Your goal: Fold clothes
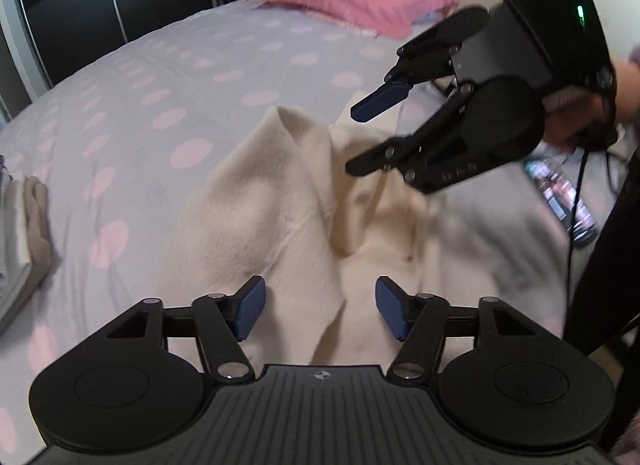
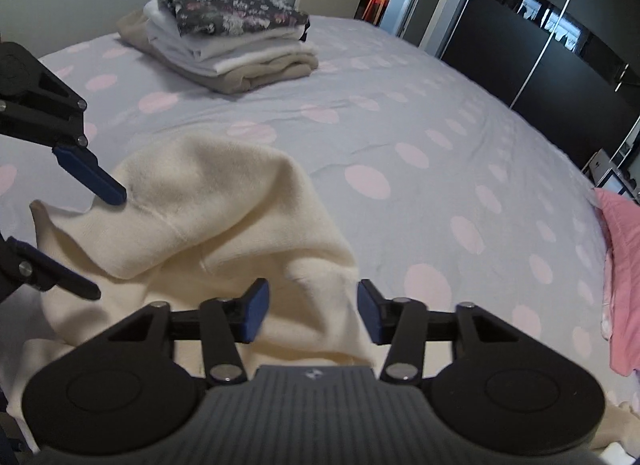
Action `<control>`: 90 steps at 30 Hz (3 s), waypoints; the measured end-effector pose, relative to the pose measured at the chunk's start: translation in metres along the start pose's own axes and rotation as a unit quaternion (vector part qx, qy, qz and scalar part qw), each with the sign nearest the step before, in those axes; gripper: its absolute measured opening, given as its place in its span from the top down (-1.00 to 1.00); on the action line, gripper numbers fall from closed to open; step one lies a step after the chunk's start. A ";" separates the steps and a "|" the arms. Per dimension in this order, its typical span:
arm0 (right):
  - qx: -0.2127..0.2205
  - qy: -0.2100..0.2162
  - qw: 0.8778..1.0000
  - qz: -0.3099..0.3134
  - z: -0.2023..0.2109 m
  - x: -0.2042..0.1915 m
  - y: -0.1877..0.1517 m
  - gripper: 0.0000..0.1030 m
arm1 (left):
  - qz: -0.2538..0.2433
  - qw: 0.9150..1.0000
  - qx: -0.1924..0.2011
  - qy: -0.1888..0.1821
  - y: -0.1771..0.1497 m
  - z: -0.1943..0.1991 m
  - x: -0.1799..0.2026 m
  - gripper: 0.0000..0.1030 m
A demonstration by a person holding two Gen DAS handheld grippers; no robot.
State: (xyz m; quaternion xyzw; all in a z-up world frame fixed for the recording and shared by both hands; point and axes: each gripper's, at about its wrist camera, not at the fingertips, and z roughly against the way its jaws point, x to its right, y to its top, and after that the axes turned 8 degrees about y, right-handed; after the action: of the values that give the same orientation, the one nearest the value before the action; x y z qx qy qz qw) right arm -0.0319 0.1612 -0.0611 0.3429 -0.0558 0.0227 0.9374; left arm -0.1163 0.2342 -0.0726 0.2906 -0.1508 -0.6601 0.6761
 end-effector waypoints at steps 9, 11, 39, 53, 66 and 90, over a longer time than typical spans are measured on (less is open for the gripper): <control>0.018 -0.023 0.996 -0.079 0.035 0.017 -0.008 0.90 | 0.058 0.998 0.017 -0.001 -0.001 0.015 -0.027 0.92; 0.020 -0.037 0.995 -0.093 0.049 0.021 -0.014 0.91 | 0.066 0.997 0.027 0.000 0.002 0.021 -0.031 0.92; -0.030 -0.044 0.988 -0.143 0.068 0.051 -0.077 0.37 | -0.137 0.990 0.020 -0.024 -0.004 -0.002 -0.029 0.08; -0.119 0.023 0.988 -0.099 -0.004 0.042 -0.079 0.45 | -0.191 0.981 -0.003 -0.026 -0.021 -0.046 -0.029 0.06; -0.126 0.038 0.985 -0.116 -0.015 0.041 -0.086 0.60 | -0.078 0.993 -0.028 -0.089 -0.016 -0.068 -0.065 0.14; 0.038 -0.077 0.993 -0.081 0.078 0.026 -0.066 0.87 | 0.061 0.993 0.094 -0.022 -0.012 0.025 -0.086 0.99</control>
State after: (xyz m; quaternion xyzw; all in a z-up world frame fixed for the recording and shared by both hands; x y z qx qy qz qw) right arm -0.0078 0.0607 -0.0407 0.3828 -0.0994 -0.0773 0.9152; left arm -0.1484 0.3139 -0.0446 0.3288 -0.2447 -0.6069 0.6809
